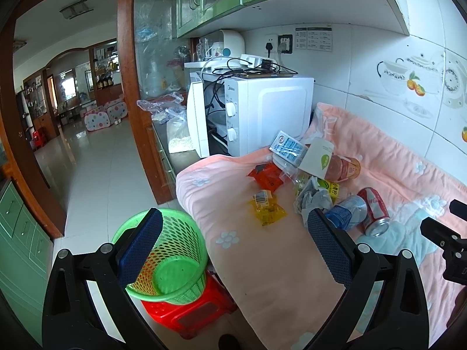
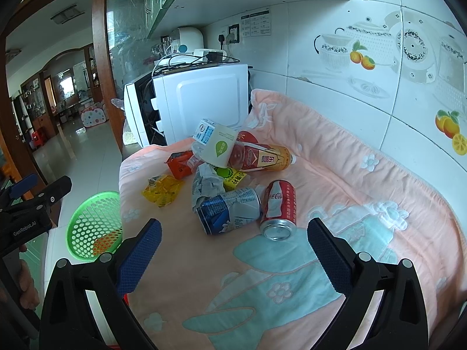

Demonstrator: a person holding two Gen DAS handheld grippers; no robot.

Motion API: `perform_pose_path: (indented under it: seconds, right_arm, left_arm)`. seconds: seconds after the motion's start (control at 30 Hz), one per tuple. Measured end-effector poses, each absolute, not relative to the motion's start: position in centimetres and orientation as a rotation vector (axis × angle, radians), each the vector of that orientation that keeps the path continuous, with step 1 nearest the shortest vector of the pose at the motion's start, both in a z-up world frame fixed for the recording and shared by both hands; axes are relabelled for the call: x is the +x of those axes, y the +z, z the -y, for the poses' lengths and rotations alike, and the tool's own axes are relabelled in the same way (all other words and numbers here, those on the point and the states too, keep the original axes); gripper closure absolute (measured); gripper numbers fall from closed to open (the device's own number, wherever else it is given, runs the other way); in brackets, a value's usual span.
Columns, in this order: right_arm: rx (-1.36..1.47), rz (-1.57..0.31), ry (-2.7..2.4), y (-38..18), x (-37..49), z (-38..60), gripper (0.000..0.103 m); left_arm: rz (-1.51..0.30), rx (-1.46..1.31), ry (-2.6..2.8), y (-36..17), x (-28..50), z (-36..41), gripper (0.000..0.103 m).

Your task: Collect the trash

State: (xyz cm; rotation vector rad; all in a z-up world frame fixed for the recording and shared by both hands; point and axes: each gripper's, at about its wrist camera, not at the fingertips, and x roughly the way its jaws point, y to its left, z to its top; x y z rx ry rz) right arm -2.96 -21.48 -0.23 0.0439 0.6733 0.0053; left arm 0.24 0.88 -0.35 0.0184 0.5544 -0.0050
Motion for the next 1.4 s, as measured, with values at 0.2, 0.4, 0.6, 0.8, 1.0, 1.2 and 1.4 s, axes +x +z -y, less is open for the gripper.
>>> perform_pose_path:
  seconds: [0.2, 0.4, 0.6, 0.8, 1.0, 1.2, 1.4]
  right_arm:
    - [0.044, -0.669, 0.001, -0.18, -2.98, 21.66, 0.006]
    - [0.043, -0.668, 0.0, -0.23, -2.94, 21.76, 0.006]
    - [0.043, -0.666, -0.004, -0.16, -2.97, 21.74, 0.006]
    - [0.044, -0.664, -0.006, -0.16, -2.98, 21.83, 0.006]
    - [0.043, -0.665, -0.005, -0.15, -2.94, 21.87, 0.006]
    - [0.043, -0.668, -0.005, -0.15, -2.97, 21.85, 0.006]
    - [0.039, -0.669, 0.0, -0.29, -2.77, 21.69, 0.006]
  left_arm:
    - [-0.554, 0.02, -0.019, -0.36, 0.18, -0.95, 0.005]
    - [-0.555, 0.053, -0.039, -0.47, 0.17, -0.62, 0.005]
    - [-0.542, 0.081, -0.051, -0.39, 0.04, -0.17, 0.005]
    - [-0.517, 0.095, -0.051, -0.33, -0.2, -0.06, 0.005]
    - [-0.512, 0.076, -0.056, -0.15, -0.15, -0.41, 0.005]
    - [-0.515, 0.061, -0.064, -0.13, 0.0, -0.71, 0.005]
    - [-0.524, 0.074, -0.054, -0.32, 0.27, -0.69, 0.005]
